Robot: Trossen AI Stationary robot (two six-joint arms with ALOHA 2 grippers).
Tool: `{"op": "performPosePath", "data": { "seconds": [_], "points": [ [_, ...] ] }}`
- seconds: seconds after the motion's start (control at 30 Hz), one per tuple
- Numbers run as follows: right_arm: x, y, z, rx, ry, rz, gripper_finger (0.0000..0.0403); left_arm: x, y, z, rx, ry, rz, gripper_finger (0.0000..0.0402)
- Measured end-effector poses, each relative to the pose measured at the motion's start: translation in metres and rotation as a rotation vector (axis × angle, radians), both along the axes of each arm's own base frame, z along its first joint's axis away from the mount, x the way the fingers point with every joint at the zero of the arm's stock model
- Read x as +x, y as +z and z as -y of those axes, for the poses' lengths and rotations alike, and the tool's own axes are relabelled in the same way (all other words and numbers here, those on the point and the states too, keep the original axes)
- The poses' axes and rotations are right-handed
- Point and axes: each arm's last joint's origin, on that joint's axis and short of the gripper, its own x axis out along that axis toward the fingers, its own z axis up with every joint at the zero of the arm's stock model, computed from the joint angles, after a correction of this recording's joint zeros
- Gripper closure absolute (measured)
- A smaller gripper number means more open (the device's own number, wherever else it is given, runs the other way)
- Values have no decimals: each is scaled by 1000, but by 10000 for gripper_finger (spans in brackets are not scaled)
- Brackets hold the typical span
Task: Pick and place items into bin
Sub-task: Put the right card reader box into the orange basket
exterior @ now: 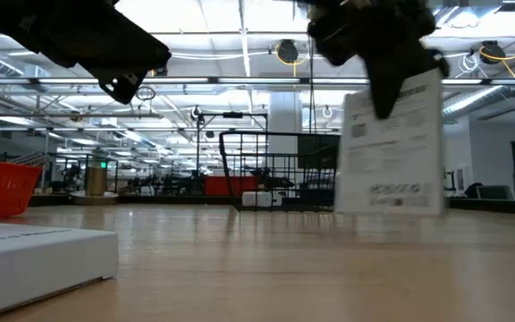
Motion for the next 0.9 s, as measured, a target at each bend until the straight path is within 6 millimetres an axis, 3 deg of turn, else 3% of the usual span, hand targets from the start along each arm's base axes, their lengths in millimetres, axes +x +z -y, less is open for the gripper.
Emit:
{"op": "performPosePath", "data": {
  "seconds": [0.33, 0.57, 0.7, 0.9],
  "points": [
    [-75, 52, -38, -78, -62, -36, 368, -1, -2, 0, 8, 1, -19, 366],
    [-136, 65, -55, -232, -91, -256, 368, -1, -2, 0, 2, 4, -21, 366],
    [-146, 64, -70, -268, -40, -200, 368, 0, -3, 0, 3, 4, -22, 366],
    [-148, 45, -89, -299, 51, -294, 368, 0, -3, 0, -1, 6, -23, 366]
  ]
}}
